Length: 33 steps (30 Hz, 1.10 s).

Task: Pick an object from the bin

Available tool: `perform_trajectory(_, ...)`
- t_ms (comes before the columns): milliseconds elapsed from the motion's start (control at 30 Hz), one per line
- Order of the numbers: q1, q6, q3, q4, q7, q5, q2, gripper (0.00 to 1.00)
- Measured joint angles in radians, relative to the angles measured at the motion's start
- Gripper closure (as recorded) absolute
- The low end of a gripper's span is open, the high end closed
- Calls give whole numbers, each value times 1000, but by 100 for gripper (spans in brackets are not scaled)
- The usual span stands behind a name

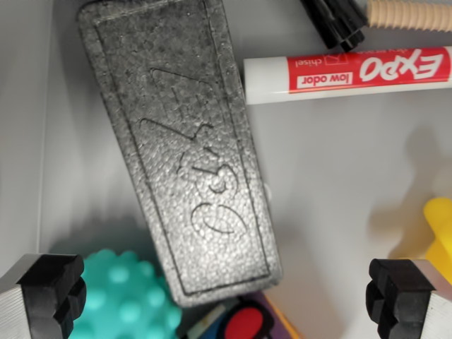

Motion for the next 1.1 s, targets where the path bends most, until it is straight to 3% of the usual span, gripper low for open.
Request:
perform_trajectory(500,-1,66,3,26,0,2,57,0)
perform_trajectory(600,-2,86,5,34,0,2,107,0)
perform_trajectory(967,-2,93,5,38,0,2,109,0)
perform_trajectory(1000,-2,93,5,38,0,2,109,100)
perform_trajectory(1100,-2,93,5,38,0,2,109,100)
